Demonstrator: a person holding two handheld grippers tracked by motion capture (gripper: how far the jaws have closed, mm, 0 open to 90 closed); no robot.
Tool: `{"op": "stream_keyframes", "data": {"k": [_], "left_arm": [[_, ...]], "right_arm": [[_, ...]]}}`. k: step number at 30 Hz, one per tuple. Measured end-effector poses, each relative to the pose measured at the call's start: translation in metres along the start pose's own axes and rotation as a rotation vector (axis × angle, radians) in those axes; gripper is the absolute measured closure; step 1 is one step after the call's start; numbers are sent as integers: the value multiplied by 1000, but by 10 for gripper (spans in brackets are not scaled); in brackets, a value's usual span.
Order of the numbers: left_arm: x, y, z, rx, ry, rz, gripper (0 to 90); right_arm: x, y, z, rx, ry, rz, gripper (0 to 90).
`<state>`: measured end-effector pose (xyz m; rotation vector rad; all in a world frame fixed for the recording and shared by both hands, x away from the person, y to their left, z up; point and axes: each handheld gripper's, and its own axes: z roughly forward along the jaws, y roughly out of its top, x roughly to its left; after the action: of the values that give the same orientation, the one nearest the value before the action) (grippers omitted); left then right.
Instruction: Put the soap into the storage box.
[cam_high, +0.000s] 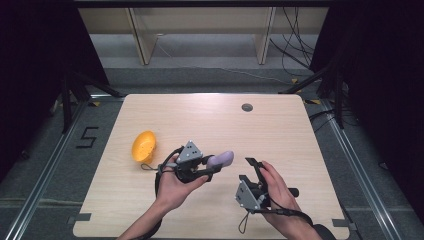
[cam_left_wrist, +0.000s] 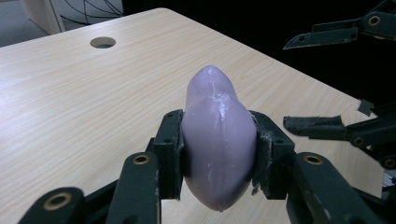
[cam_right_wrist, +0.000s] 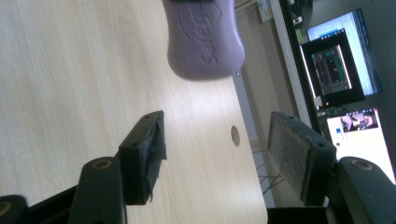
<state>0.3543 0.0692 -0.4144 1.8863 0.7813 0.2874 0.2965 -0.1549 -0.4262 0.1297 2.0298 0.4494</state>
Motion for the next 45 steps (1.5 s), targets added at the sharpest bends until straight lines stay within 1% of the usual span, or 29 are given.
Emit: {"op": "stream_keyframes", "data": {"k": [3, 4, 5, 6, 7, 8, 9, 10, 11, 12, 14, 16, 17, 18, 19, 21, 23, 24, 26, 27, 29, 33, 34, 37, 39, 40, 43, 44, 45], "left_arm": [[2, -2, -2, -8, 3, -7, 588], [2, -2, -3, -10, 11, -16, 588], [2, -3, -3, -15, 22, -15, 588], [3, -4, -5, -9, 30, -15, 588], [4, -4, -5, -12, 31, -12, 588], [5, -5, -6, -15, 30, -18, 588], [6, -5, -7, -16, 44, -20, 588], [7, -6, -8, -16, 46, -22, 588], [7, -7, -8, -24, 48, -26, 588], [8, -7, -9, -21, 49, -33, 588], [8, -8, -11, -20, 64, -36, 588], [8, -9, -11, -19, 74, -39, 588], [8, -10, -12, -20, 79, -40, 588], [9, -10, -12, -20, 80, -41, 588], [9, -10, -12, -21, 88, -41, 588], [9, -11, -13, -25, 101, -44, 588], [10, -11, -15, -31, 109, -40, 588], [10, -12, -15, -34, 118, -51, 588], [10, -12, -16, -35, 121, -51, 588], [11, -12, -17, -39, 122, -56, 588], [12, -12, -19, -35, 137, -41, 588], [13, -13, -21, -44, 155, -46, 588], [14, -13, -22, -43, 159, -43, 588], [15, -13, -25, -45, 174, -37, 588], [16, -14, -26, -47, 182, -33, 588], [17, -14, -27, -42, 192, -32, 588], [19, -15, -30, -46, 201, -34, 588], [19, -15, -30, -44, 206, -31, 588], [19, -15, -31, -42, 211, -32, 588]], "right_arm": [[-2, -4, 0, 2, 20, 52, 395], [-3, -6, 0, 8, 13, 79, 399], [-3, -7, 0, 12, 22, 85, 403], [-3, -8, 0, 15, 25, 108, 407], [-5, -10, -1, 12, 20, 99, 413], [-4, -11, -1, 15, 29, 120, 417], [-5, -13, -1, 22, 24, 123, 420], [-7, -15, -1, 20, 19, 111, 423], [-6, -16, -2, 33, 31, 149, 426], [-8, -17, -1, 18, 23, 133, 430], [-9, -20, -2, 28, 22, 148, 434], [-10, -23, -1, 20, 15, 152, 435], [-10, -24, -2, 29, 25, 193, 436], [-10, -24, -2, 29, 25, 193, 436], [-11, -25, -2, 23, 25, 177, 436], [-11, -28, -2, 32, 33, 226, 437], [-11, -29, -2, 33, 32, 230, 437], [-11, -30, -2, 34, 33, 239, 437], [-13, -32, -2, 35, 30, 218, 437], [-13, -33, -2, 33, 33, 226, 438], [-14, -35, -2, 39, 29, 233, 437], [-14, -37, -1, 45, 35, 254, 437], [-12, -38, -2, 47, 42, 285, 437], [-14, -40, -1, 49, 37, 278, 438], [-14, -41, -1, 56, 37, 314, 439], [-15, -42, 0, 49, 36, 296, 439], [-16, -44, -1, 57, 39, 312, 439], [-15, -44, -1, 63, 43, 331, 439], [-16, -45, -1, 64, 32, 323, 440]]}}
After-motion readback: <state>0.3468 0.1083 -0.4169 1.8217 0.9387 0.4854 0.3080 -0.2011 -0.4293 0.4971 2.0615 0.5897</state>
